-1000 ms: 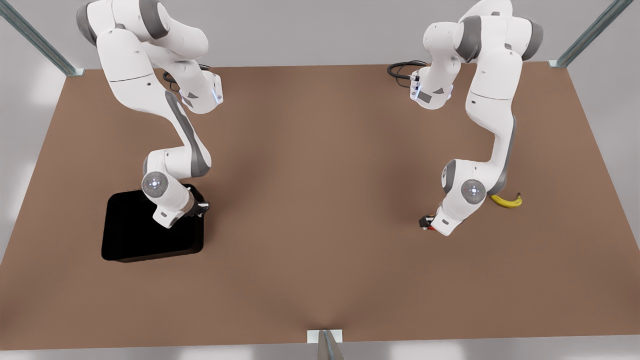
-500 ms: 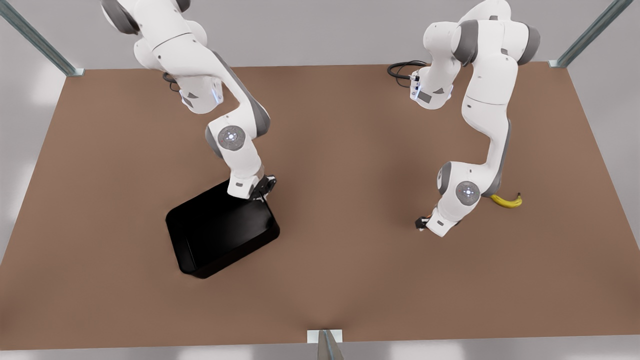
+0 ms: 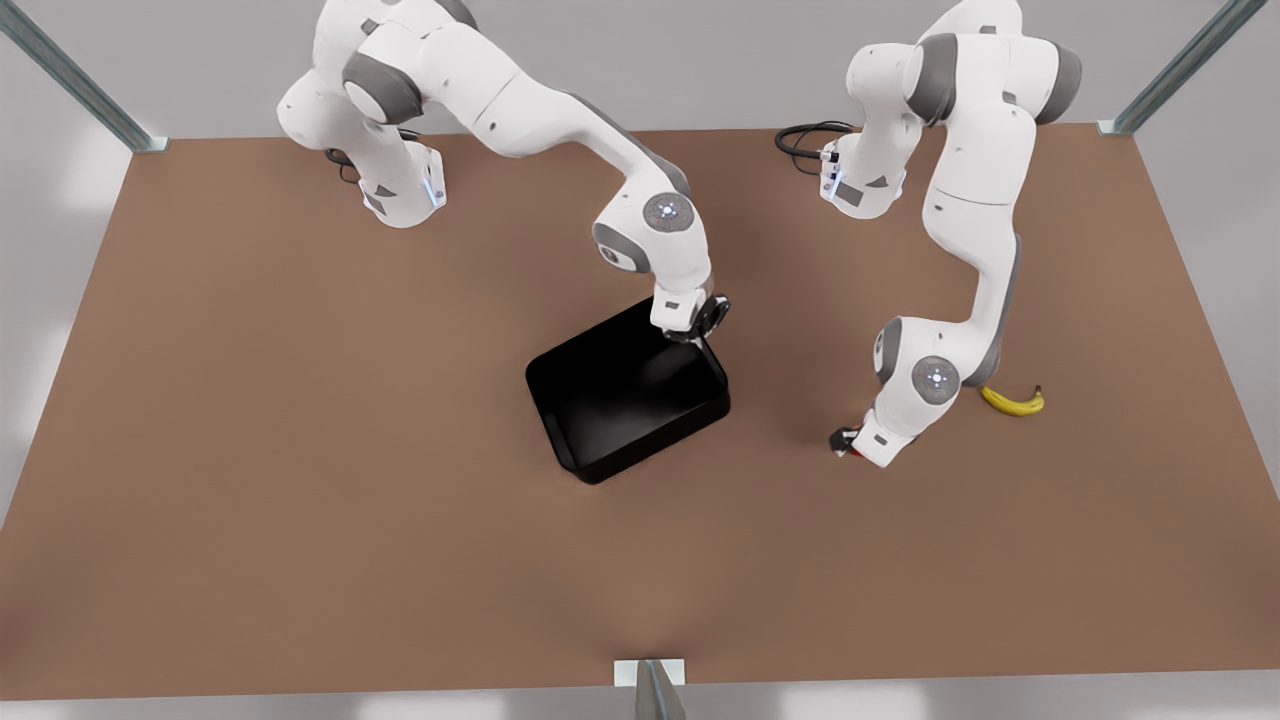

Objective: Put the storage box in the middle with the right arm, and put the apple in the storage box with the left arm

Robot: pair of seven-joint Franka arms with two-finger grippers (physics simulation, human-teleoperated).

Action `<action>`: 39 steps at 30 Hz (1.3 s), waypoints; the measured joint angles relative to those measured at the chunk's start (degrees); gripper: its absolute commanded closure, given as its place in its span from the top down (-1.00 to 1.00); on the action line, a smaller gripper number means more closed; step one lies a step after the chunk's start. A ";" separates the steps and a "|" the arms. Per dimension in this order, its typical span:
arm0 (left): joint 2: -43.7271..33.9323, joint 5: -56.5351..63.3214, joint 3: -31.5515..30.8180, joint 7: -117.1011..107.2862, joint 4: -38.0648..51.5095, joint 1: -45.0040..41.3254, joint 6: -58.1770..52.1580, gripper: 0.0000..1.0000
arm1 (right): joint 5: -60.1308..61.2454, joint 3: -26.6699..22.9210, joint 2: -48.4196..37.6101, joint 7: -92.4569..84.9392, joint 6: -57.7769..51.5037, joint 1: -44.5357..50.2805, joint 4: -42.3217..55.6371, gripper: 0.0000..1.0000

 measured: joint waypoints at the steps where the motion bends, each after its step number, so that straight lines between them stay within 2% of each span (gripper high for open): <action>1: 0.13 0.10 0.00 0.00 0.01 -0.09 0.78 0.93 | -0.06 -1.16 2.39 1.39 0.09 1.94 2.12 -0.57; 3: 0.33 0.22 0.08 0.00 0.00 0.00 1.63 0.93 | -0.01 -2.52 5.37 3.87 0.18 4.05 5.22 -0.57; 4: 0.50 0.26 0.01 0.00 0.00 -0.09 1.95 0.92 | -0.08 -3.05 6.62 3.90 0.19 4.81 6.98 -0.07; 5: 0.61 0.29 0.08 0.00 -0.05 0.00 2.29 0.88 | -0.70 -4.21 7.35 3.93 0.73 5.76 7.69 1.00; 9: 0.70 0.43 0.06 0.00 -0.18 0.16 2.62 0.69 | -0.73 -4.38 6.40 4.03 2.17 6.00 7.34 1.00; 10: 0.94 0.48 0.07 0.00 -0.18 0.23 2.92 0.68 | -0.59 -4.35 3.24 3.52 1.66 5.08 5.97 1.00; 11: 0.97 0.54 0.09 0.00 -0.33 0.26 3.27 0.68 | -0.47 -3.31 -3.67 3.13 0.80 1.65 0.75 1.00; 12: 1.05 0.59 0.08 0.05 -0.38 0.35 3.32 0.68 | -0.53 -0.50 -11.15 1.75 -7.03 -4.23 -1.70 1.00; 13: 1.05 0.63 0.08 0.08 -0.44 0.35 3.33 0.67 | -0.19 0.95 -18.30 -9.07 -18.20 -11.78 -1.84 1.00; 15: 1.13 0.67 0.09 0.36 -0.44 0.35 3.32 0.63 | -0.02 3.04 -27.73 -23.13 -31.92 -24.66 -1.83 1.00; 18: 1.14 0.71 0.09 0.43 -0.44 0.44 3.33 0.51 | -1.25 3.55 -34.54 -27.43 -44.39 -41.45 -1.13 1.00; 19: 1.09 0.72 0.09 0.39 -0.44 0.44 3.33 0.51 | -1.38 6.02 -34.70 -27.55 -45.39 -47.15 0.08 1.00; 20: 1.06 0.72 0.09 0.42 -0.44 0.44 3.33 0.50 | -1.78 6.01 -34.60 -27.00 -46.23 -48.75 0.97 1.00; 24: 1.00 0.74 0.09 0.42 -0.44 0.44 3.33 0.45 | -2.92 5.80 -34.39 -26.89 -47.93 -42.74 3.75 1.00; 28: 0.88 0.74 0.09 0.40 -0.61 0.30 3.33 0.41 | -2.92 6.09 -33.29 -27.25 -47.57 -46.02 3.95 1.00; 31: 0.88 0.74 0.09 0.35 -0.79 0.28 3.33 0.41 | -2.83 6.21 -33.22 -26.90 -47.80 -43.24 3.77 1.00; 39: 0.78 0.74 0.04 0.42 -0.82 0.36 3.33 0.40 | -2.75 6.37 -33.29 -27.07 -48.07 -43.73 3.96 1.00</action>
